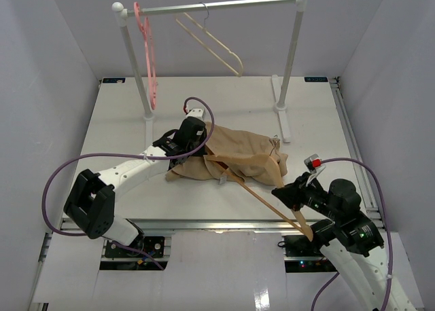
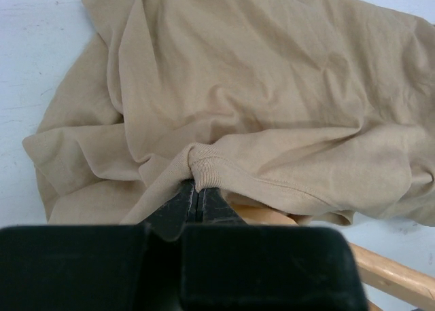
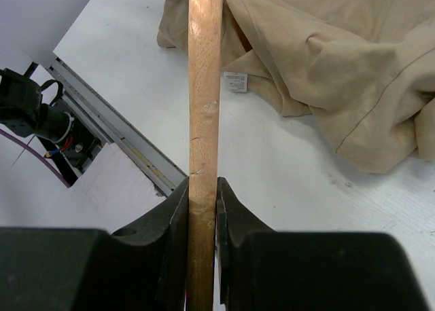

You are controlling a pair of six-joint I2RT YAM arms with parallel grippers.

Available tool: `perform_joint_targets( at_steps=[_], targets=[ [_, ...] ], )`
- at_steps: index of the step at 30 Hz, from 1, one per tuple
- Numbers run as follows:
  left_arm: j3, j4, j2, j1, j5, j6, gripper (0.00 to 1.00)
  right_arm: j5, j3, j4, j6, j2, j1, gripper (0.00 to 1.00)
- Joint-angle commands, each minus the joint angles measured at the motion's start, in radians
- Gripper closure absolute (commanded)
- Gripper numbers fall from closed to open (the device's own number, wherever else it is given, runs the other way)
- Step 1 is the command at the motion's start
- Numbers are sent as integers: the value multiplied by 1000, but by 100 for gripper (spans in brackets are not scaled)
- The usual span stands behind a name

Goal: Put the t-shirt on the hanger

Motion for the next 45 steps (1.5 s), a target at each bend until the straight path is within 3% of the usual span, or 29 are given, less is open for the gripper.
perform_joint_targets(
  at_steps=[1,13,19,27,35,40,45],
  targets=[
    [-10,30,-43,6,45,-18,100,4,-17,173,25,12,2,92],
    [-40,14,-130,5,84,-7,100,54,-70,291,-8,44,2,92],
    [9,-13,-196,5,161,54,100,-115,-117,445,-13,121,3,92],
    [136,-85,-236,5,278,131,100,-223,-120,656,8,233,5,92],
    [183,-88,-227,5,524,121,100,-153,-135,844,5,325,16,92],
    [221,-84,-229,5,590,110,100,-112,-116,911,-52,471,50,92],
    [238,-79,-231,5,651,100,100,-87,-157,1112,-67,578,141,92]
  ],
)
